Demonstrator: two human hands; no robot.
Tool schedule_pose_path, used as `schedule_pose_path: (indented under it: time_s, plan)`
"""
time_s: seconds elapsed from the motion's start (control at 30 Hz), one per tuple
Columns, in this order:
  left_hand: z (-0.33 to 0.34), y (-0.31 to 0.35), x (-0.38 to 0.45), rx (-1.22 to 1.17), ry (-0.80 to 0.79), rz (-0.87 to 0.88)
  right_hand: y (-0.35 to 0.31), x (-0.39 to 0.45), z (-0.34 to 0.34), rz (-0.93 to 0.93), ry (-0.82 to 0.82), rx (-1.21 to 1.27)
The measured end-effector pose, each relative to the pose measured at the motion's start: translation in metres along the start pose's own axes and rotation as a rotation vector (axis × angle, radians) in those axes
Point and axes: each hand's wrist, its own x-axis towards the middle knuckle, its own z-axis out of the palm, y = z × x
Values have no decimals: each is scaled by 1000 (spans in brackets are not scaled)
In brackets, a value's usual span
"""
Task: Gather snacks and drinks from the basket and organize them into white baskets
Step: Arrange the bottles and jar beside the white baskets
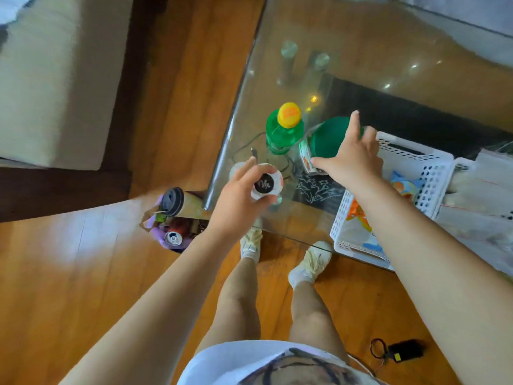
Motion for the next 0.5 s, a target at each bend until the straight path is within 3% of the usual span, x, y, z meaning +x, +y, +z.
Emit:
schedule_pose_path:
  time_s: [0.2, 0.5]
  plan:
    - [-9, -12, 7, -137, -111, -19, -9, 5, 5, 62, 67, 19]
    - [-13, -13, 8, -319, -181, -39, 11, -34, 18, -270, -77, -147]
